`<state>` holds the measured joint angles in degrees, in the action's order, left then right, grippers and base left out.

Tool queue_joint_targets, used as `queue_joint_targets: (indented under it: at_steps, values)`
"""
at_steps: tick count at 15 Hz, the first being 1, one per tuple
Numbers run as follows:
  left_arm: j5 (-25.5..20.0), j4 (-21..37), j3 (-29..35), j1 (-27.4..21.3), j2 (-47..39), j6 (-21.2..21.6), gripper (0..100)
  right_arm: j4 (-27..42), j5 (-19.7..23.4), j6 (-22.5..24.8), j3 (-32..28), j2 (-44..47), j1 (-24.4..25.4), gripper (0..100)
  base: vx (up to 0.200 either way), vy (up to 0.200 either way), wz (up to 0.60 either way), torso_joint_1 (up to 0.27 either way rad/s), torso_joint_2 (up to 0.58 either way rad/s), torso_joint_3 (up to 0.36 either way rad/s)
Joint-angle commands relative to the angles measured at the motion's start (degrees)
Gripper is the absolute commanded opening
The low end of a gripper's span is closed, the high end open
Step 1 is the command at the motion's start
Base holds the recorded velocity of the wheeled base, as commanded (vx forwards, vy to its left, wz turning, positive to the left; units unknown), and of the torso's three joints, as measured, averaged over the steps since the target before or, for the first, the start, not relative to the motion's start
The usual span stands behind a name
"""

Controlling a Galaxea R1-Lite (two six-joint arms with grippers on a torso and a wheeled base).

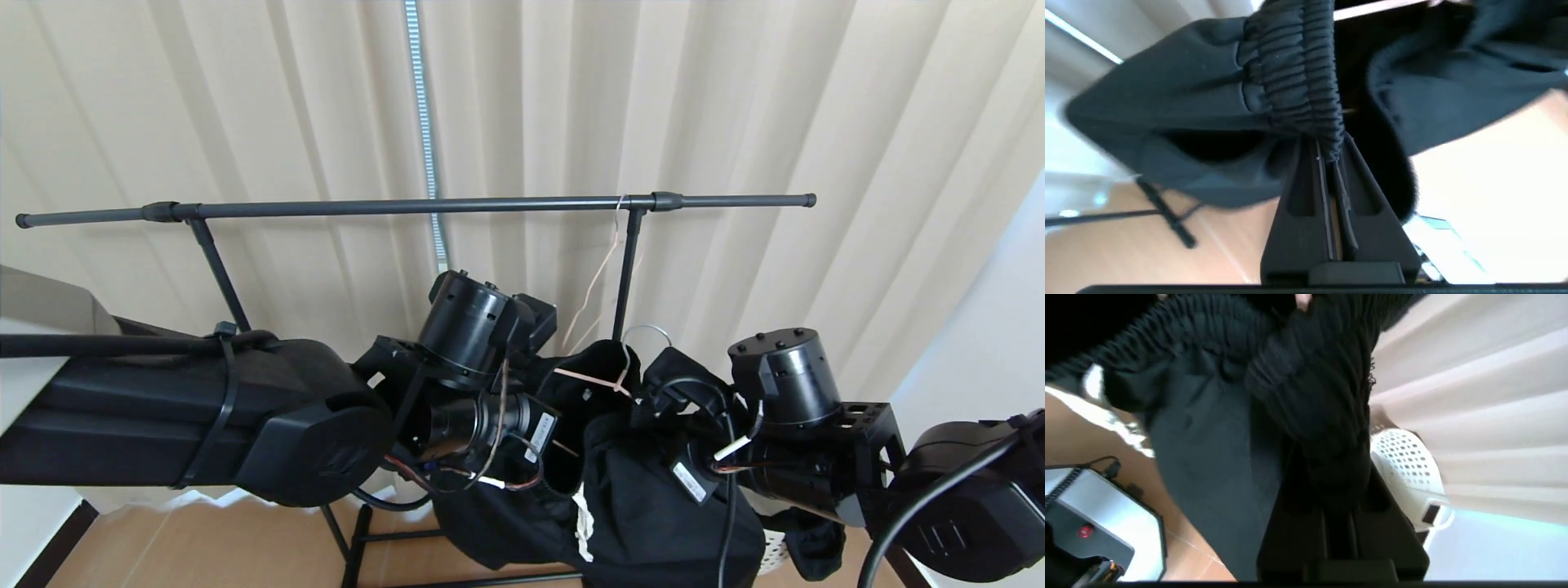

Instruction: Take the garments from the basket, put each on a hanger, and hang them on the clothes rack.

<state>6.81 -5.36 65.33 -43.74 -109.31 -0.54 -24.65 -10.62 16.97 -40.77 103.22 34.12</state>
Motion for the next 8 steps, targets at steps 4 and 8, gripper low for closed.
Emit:
queue_joint_targets:
  at_steps: [4,8]
  values:
    - [0.04,-2.11,-2.58,0.59,-0.11,2.73,0,-0.84,4.99,-2.2,-0.19,-2.23,-0.64,0,0.0,0.0,0.0,0.0,0.0,0.0]
    - [0.22,-8.52,-6.97,1.46,-0.11,6.69,0,-2.95,8.6,-4.49,-0.02,-2.5,-1.07,0,0.0,0.0,0.0,0.0,0.0,0.0]
